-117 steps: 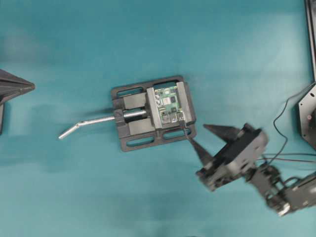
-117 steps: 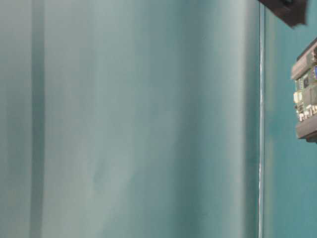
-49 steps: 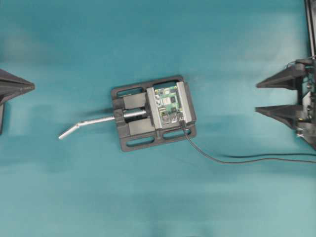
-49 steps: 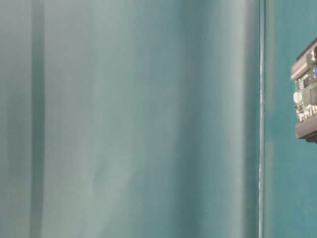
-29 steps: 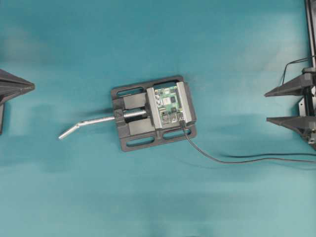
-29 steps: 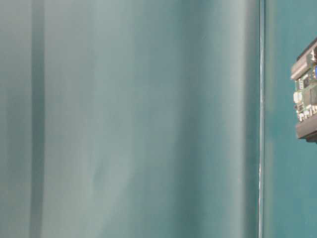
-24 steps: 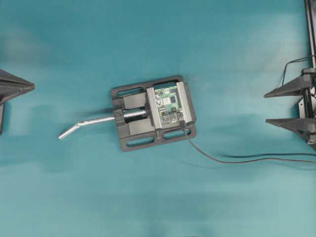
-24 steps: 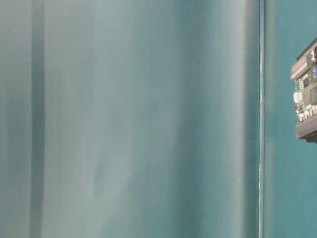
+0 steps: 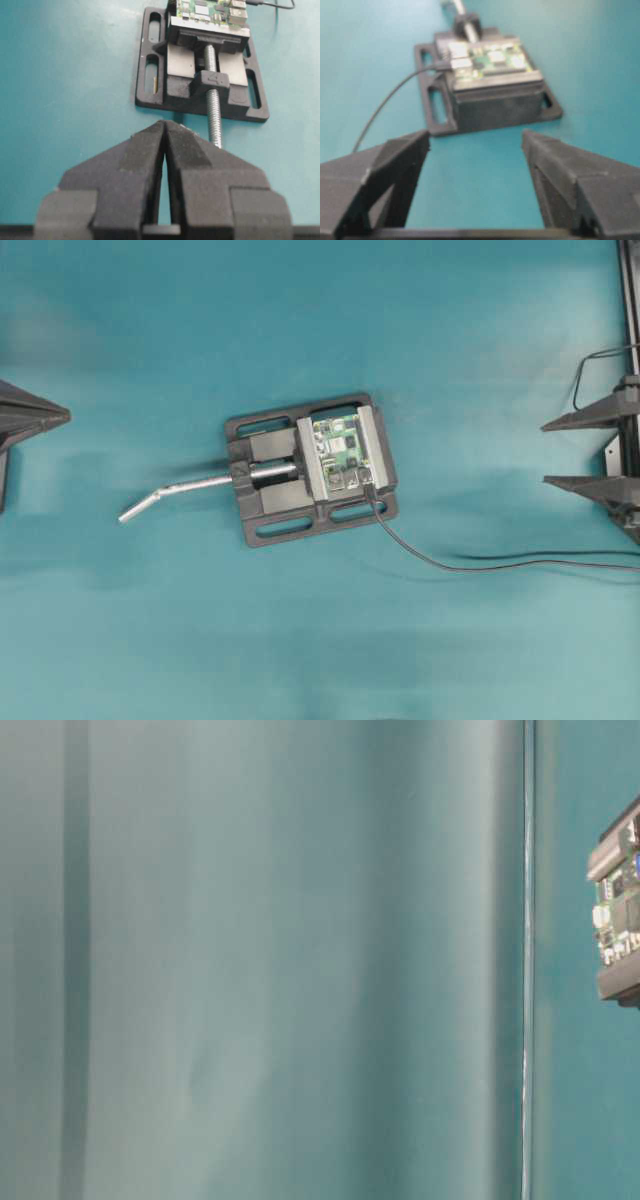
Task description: Insert the USB into the fixed PCB.
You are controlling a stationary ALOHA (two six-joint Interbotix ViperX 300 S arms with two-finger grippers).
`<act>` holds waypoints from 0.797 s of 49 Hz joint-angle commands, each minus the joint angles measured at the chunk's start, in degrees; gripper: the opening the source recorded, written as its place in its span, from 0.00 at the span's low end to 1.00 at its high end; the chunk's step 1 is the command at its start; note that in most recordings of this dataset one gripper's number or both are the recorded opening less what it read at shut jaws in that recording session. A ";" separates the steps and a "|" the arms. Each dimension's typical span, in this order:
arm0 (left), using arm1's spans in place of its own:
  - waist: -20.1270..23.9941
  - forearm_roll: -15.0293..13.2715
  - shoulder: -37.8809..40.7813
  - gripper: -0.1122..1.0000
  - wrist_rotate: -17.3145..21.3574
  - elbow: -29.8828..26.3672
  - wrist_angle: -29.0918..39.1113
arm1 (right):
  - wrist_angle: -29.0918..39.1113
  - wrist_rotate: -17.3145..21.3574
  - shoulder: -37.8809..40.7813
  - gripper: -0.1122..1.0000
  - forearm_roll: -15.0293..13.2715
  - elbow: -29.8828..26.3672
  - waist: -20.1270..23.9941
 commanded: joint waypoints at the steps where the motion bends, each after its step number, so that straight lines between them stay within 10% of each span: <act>1: 0.18 0.18 0.44 0.10 -0.35 -1.41 -0.26 | 0.26 0.00 -0.62 0.81 -0.18 0.88 -0.09; 39: 0.18 0.26 0.44 0.10 -0.35 -1.41 -0.26 | 11.34 1.85 1.32 0.81 -0.18 1.32 -0.09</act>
